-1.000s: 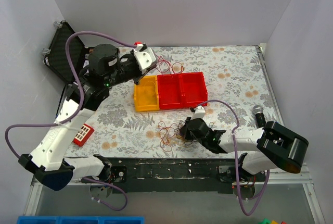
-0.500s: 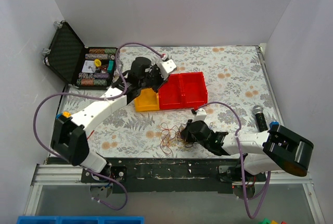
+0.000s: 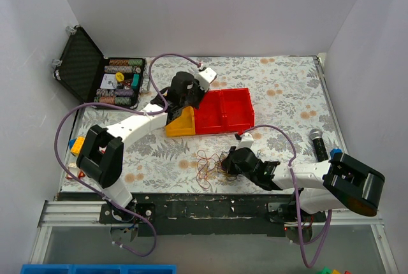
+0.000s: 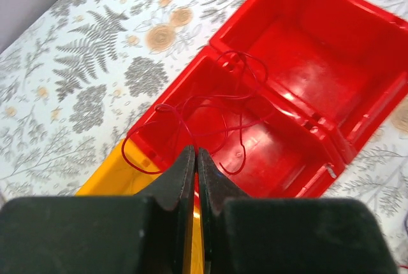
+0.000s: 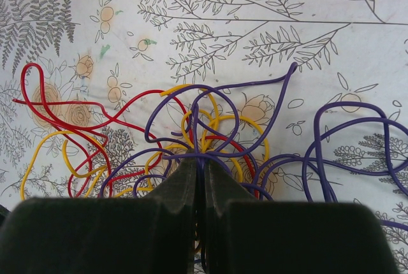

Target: Untangle the cables

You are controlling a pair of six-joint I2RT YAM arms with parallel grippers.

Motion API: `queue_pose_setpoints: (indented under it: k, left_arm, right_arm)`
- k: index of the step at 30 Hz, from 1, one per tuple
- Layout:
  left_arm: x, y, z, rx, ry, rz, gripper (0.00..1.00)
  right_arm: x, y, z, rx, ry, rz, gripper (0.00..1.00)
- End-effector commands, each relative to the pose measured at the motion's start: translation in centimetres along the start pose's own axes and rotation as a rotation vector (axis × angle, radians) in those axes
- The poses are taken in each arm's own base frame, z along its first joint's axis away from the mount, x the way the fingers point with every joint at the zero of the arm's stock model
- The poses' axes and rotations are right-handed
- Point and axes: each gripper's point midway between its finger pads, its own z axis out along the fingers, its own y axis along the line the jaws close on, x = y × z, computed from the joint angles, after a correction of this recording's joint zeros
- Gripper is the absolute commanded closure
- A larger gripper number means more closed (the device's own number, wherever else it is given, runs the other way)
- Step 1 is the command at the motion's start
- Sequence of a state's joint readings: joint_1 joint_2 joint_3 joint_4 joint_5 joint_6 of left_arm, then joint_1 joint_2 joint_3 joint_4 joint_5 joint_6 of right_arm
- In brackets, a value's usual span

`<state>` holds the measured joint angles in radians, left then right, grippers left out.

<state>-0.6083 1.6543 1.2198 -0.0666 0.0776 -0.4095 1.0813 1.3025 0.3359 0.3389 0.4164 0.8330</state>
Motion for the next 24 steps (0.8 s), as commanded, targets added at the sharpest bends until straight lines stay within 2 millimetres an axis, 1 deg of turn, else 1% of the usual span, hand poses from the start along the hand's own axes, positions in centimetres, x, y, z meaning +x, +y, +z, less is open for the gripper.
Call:
queue_pose_setpoints:
  k: [1,2,4,6,7,10,14,18,20,22,23,24]
  left_arm:
    - [0.5,2.9,-0.5,-0.192,0.017,-0.008,1.00]
    - [0.6,3.4,-0.8,-0.215,0.015,-0.012,1.00]
    - [0.6,3.0,-1.4,-0.203,0.002,-0.005,1.00]
    - [0.7,2.1,-1.8,-0.165,-0.004,0.005,1.00]
    - [1.1,1.6,-1.9,-0.145,0.001,0.017,1.00]
    - [1.4,-0.2,-1.8,-0.081,0.005,0.051,1.00]
    - [1.9,-2.7,-0.7,-0.004,0.027,0.093,1.00]
    - [1.6,-3.6,0.6,0.016,0.033,0.084,1.00]
    - [2.0,-4.5,1.2,0.054,0.051,0.067,1.00]
    - [2.9,-4.8,1.6,0.065,0.079,0.049,1.00]
    - [3.5,-5.1,1.7,0.082,0.091,0.049,1.00]
    - [3.6,-5.5,1.7,0.103,0.092,0.049,1.00]
  right_arm:
    - [5.9,-6.1,-1.5,0.177,0.208,-0.111,0.99]
    - [5.9,-6.1,-1.4,0.176,0.208,-0.113,0.99]
    - [5.9,-6.2,-1.4,0.179,0.210,-0.113,0.99]
    - [6.0,-6.1,-1.3,0.180,0.215,-0.116,0.99]
    - [6.0,-6.0,-1.3,0.179,0.214,-0.116,0.99]
    - [5.9,-6.0,-1.2,0.178,0.215,-0.116,0.99]
    - [5.9,-5.9,-1.2,0.178,0.212,-0.116,0.99]
    - [5.9,-6.1,-1.3,0.184,0.213,-0.115,0.99]
    - [5.8,-6.1,-1.3,0.185,0.211,-0.115,0.99]
    - [5.9,-6.3,-1.4,0.189,0.211,-0.115,0.99]
    - [5.9,-6.2,-1.4,0.187,0.209,-0.109,0.99]
    - [5.9,-6.3,-1.5,0.185,0.209,-0.108,0.99]
